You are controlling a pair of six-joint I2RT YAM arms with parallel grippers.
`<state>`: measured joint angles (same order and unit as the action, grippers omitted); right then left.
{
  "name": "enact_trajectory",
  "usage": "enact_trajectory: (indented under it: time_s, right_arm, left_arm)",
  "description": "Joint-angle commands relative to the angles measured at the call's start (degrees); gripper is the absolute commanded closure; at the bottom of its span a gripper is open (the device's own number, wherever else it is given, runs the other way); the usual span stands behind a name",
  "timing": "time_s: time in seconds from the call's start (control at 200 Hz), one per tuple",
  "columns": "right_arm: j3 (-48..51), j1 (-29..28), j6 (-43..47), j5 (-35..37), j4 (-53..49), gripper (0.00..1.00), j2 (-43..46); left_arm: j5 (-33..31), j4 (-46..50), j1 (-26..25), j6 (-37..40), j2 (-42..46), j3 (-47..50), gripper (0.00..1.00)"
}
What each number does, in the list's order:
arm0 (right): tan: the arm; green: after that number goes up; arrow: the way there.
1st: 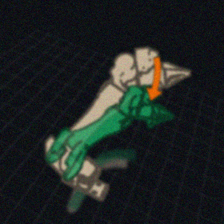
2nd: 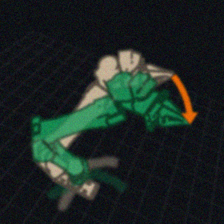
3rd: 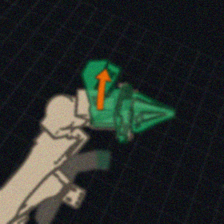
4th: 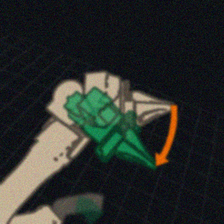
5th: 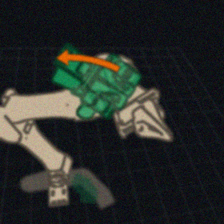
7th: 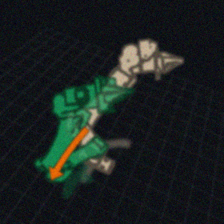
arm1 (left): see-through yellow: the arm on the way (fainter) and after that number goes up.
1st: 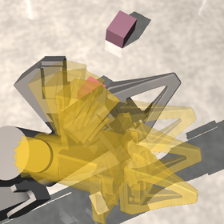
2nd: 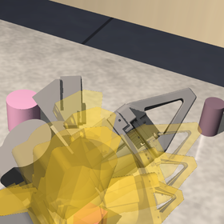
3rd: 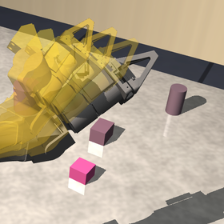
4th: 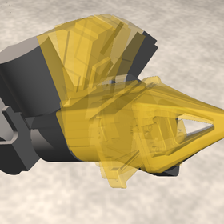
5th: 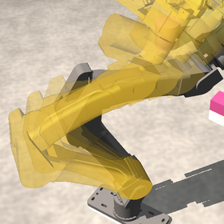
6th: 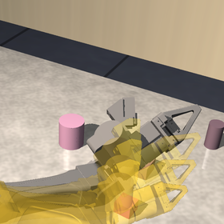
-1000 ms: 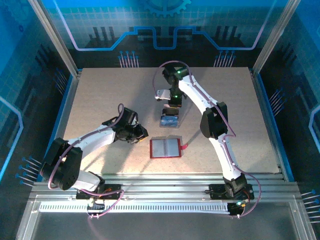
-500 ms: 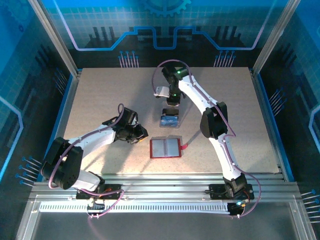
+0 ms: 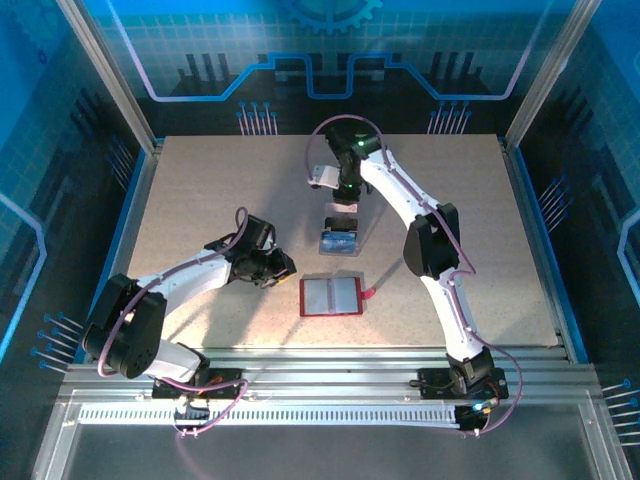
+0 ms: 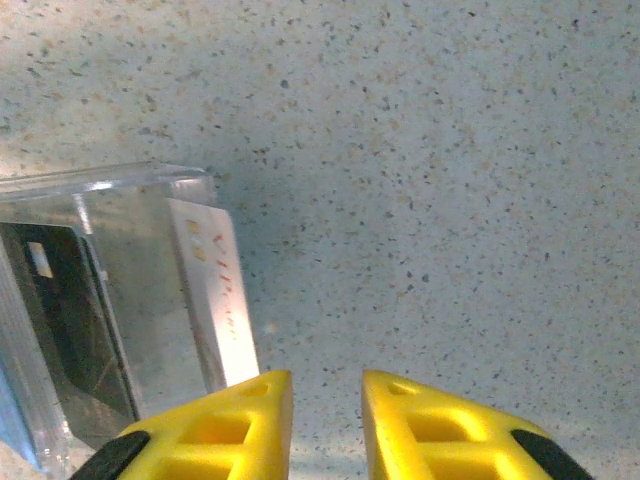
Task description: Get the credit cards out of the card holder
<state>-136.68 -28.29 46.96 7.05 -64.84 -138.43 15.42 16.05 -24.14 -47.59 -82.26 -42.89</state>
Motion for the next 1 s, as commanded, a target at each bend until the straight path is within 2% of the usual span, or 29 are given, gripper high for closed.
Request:
enact_trajectory:
  time_s: [0.0,0.465,0.765,0.996]
  right_arm:
    - [1.4,0.9,-0.8,1.1,1.6,0.73,1.8]
    - [3.3,0.9,-0.9,-0.5,1.6,0.72,0.8]
    - [3.9,0.4,-2.1,-0.7,2.2,0.71,4.9]
    - [11.0,-1.1,-5.2,-2.3,5.3,0.71,12.3]
  left_arm:
    - [1.1,0.5,0.5,1.4,-0.4,0.0,0.79]
    - [1.6,0.9,0.6,1.5,-0.9,-0.9,0.79]
    - [2.1,0.3,0.5,1.5,-1.1,-1.0,0.79]
    - [2.3,-1.2,0.5,1.1,-0.9,-0.2,0.79]
